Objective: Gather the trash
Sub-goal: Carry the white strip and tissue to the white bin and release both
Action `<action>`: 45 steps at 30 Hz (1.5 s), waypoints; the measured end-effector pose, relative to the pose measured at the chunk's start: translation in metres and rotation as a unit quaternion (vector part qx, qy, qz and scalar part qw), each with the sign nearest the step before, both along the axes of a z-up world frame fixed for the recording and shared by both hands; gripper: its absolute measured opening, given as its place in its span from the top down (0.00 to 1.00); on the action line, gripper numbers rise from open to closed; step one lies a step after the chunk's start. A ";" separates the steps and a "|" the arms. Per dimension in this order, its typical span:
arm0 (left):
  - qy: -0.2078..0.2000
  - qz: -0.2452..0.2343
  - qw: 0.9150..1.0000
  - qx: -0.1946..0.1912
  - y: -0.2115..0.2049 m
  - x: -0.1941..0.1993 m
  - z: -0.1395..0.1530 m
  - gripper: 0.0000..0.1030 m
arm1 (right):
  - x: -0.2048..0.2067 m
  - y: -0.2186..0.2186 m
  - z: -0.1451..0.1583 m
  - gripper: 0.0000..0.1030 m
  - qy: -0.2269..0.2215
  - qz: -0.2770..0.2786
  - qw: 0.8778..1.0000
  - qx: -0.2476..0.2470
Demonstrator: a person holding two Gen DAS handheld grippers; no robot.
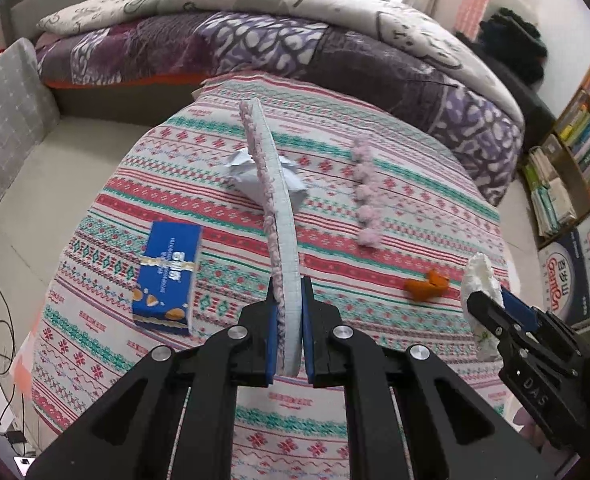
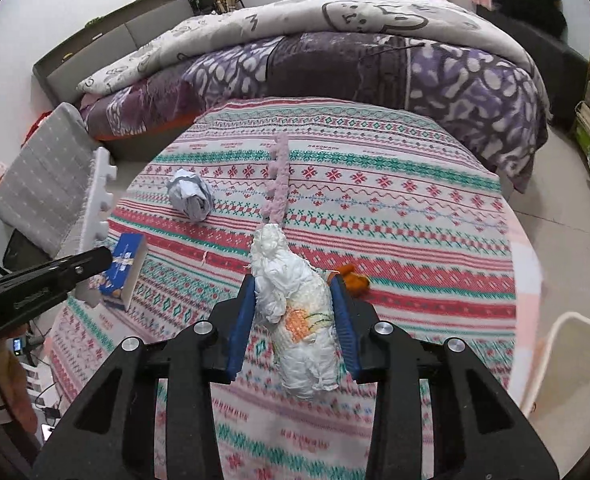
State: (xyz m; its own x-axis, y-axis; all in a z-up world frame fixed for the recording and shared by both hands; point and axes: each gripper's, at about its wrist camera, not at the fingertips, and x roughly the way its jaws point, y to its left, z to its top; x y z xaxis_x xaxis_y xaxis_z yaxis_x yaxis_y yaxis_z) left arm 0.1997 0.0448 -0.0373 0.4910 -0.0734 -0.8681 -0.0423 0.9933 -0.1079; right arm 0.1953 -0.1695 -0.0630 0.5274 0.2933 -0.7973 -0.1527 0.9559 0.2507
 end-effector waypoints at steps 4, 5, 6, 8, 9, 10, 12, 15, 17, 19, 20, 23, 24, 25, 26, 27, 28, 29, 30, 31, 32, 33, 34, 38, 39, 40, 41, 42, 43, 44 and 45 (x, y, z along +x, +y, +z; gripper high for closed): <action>-0.008 -0.018 1.000 -0.005 -0.015 -0.009 0.005 0.90 | -0.016 -0.014 0.005 0.65 0.007 -0.010 1.000 -0.003; -0.008 -0.022 1.000 -0.006 -0.020 -0.011 0.005 0.90 | -0.019 -0.017 0.005 0.65 0.009 -0.014 1.000 -0.003; -0.008 -0.028 1.000 -0.008 -0.025 -0.013 0.004 0.90 | -0.025 -0.023 0.007 0.65 0.011 -0.019 1.000 -0.001; -0.007 -0.038 0.999 -0.007 -0.034 -0.017 0.003 0.90 | -0.032 -0.031 0.008 0.65 0.013 -0.027 1.000 0.003; -0.007 -0.043 0.999 -0.005 -0.038 -0.018 0.003 0.90 | -0.036 -0.037 0.008 0.65 0.014 -0.033 0.999 0.005; -0.008 -0.051 0.999 -0.001 -0.044 -0.021 0.002 0.90 | -0.040 -0.044 0.008 0.65 0.017 -0.040 0.999 0.009; -0.008 -0.058 0.998 0.001 -0.051 -0.023 0.001 0.90 | -0.046 -0.058 0.004 0.65 0.026 -0.056 0.998 0.016; -0.010 -0.069 0.998 0.004 -0.061 -0.026 0.001 0.90 | -0.053 -0.082 -0.003 0.65 0.039 -0.086 0.995 0.021; -0.010 -0.076 0.997 0.006 -0.068 -0.028 -0.001 0.90 | -0.058 -0.099 -0.007 0.65 0.046 -0.109 0.993 0.018; -0.009 -0.083 0.996 0.008 -0.073 -0.030 -0.002 0.90 | -0.064 -0.119 -0.009 0.65 0.050 -0.137 0.989 0.017; -0.008 -0.087 0.996 0.010 -0.078 -0.030 -0.004 0.90 | -0.067 -0.128 -0.010 0.65 0.053 -0.150 0.987 0.016; -0.005 -0.099 0.995 0.012 -0.089 -0.033 -0.008 0.90 | -0.074 -0.158 -0.015 0.65 0.068 -0.192 0.979 0.005; -0.005 -0.102 0.995 0.011 -0.092 -0.033 -0.008 0.90 | -0.077 -0.172 -0.020 0.64 0.081 -0.211 0.974 0.000; -0.004 -0.109 0.994 0.008 -0.098 -0.034 -0.010 0.90 | -0.079 -0.180 -0.022 0.64 0.087 -0.223 0.971 0.001; -0.005 -0.113 0.994 0.007 -0.102 -0.035 -0.010 0.90 | -0.081 -0.190 -0.026 0.64 0.096 -0.236 0.967 0.002; -0.006 -0.118 0.993 0.006 -0.107 -0.037 -0.010 0.90 | -0.085 -0.201 -0.029 0.63 0.105 -0.253 0.962 0.002; -0.007 -0.124 0.992 0.005 -0.112 -0.038 -0.010 0.90 | -0.088 -0.209 -0.031 0.62 0.109 -0.267 0.957 -0.003; -0.009 -0.130 0.991 0.004 -0.118 -0.039 -0.010 0.90 | -0.090 -0.215 -0.032 0.61 0.110 -0.276 0.955 -0.007; -0.011 -0.137 0.990 0.003 -0.125 -0.041 -0.010 0.90 | -0.095 -0.222 -0.031 0.57 0.109 -0.288 0.951 -0.012; -0.012 -0.142 0.990 0.002 -0.129 -0.042 -0.011 0.90 | -0.098 -0.228 -0.030 0.46 0.106 -0.295 0.950 -0.013; -0.014 -0.148 0.989 0.001 -0.135 -0.043 -0.011 0.90 | -0.101 -0.233 -0.028 0.40 0.101 -0.303 0.948 -0.015; -0.015 -0.156 0.988 -0.001 -0.143 -0.045 -0.012 0.90 | -0.103 -0.236 -0.027 0.34 0.096 -0.307 0.947 -0.017; -0.015 -0.160 0.987 -0.002 -0.148 -0.046 -0.012 0.90 | -0.105 -0.239 -0.024 0.31 0.090 -0.311 0.946 -0.017; -0.010 -0.187 0.982 -0.012 -0.176 -0.052 -0.018 0.90 | -0.114 -0.250 -0.015 0.17 0.070 -0.332 0.941 -0.010; -0.010 -0.192 0.981 -0.014 -0.183 -0.053 -0.019 0.90 | -0.116 -0.253 -0.011 0.16 0.064 -0.336 0.940 -0.006; -0.009 -0.199 0.980 -0.017 -0.191 -0.055 -0.021 0.90 | -0.117 -0.258 -0.009 0.14 0.059 -0.340 0.939 -0.002; -0.006 -0.207 0.978 -0.024 -0.199 -0.058 -0.023 0.90 | -0.120 -0.261 -0.005 0.14 0.053 -0.345 0.937 0.005; -0.003 -0.213 0.977 -0.030 -0.205 -0.059 -0.024 0.90 | -0.121 -0.265 -0.003 0.13 0.049 -0.348 0.936 0.011; 0.000 -0.223 0.974 -0.040 -0.217 -0.062 -0.026 0.90 | -0.122 -0.268 0.000 0.13 0.044 -0.353 0.935 0.017; 0.002 -0.228 0.973 -0.045 -0.223 -0.064 -0.026 0.90 | -0.124 -0.270 0.003 0.13 0.039 -0.356 0.933 0.022; 0.003 -0.235 0.971 -0.051 -0.230 -0.066 -0.027 0.90 | -0.126 -0.275 0.006 0.12 0.033 -0.361 0.931 0.029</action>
